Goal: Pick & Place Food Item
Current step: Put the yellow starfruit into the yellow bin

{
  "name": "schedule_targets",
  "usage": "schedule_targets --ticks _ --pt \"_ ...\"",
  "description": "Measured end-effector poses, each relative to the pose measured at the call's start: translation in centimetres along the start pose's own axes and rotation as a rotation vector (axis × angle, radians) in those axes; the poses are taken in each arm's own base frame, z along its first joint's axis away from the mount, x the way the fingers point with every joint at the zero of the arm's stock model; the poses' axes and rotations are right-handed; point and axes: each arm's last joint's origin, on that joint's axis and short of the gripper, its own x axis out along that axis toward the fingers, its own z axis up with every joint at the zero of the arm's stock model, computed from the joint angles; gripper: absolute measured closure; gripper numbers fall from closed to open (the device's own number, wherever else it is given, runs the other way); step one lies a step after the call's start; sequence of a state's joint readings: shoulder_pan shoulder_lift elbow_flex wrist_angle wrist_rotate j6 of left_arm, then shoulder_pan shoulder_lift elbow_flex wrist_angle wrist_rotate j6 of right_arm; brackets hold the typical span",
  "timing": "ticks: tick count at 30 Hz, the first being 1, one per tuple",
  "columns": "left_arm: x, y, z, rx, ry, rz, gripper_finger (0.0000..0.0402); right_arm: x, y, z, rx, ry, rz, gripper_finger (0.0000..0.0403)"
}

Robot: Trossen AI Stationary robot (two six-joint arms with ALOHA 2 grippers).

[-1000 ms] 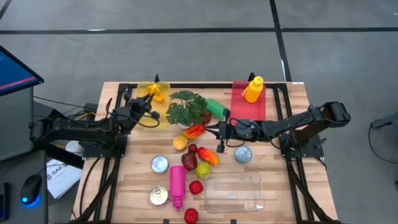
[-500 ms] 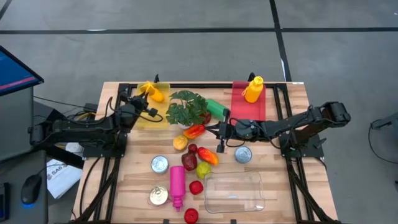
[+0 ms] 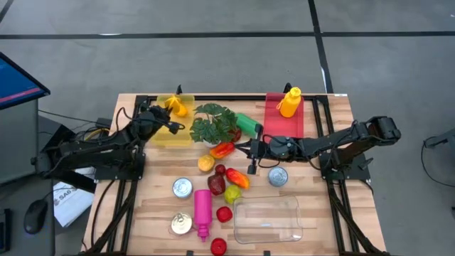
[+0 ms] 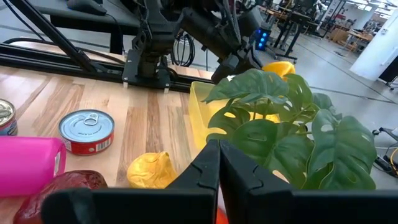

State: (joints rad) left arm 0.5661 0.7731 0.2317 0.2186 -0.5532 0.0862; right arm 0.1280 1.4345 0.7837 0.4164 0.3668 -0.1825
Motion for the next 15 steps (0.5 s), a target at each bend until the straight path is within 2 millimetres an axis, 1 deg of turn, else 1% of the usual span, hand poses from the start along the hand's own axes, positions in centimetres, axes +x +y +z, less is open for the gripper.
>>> schedule_targets --ticks 8,11,15 --pt "0.60 0.89 -0.43 -0.041 0.038 -0.059 0.0389 0.00 -0.02 0.10 0.004 -0.009 -0.002 0.0401" --pt "0.61 0.88 -0.43 -0.056 0.038 -0.075 0.0379 0.00 -0.03 0.17 0.006 -0.016 -0.003 0.0401" --pt "0.61 0.88 -0.45 -0.079 0.040 -0.074 0.0356 0.00 -0.04 0.19 0.007 -0.017 -0.004 0.0401"
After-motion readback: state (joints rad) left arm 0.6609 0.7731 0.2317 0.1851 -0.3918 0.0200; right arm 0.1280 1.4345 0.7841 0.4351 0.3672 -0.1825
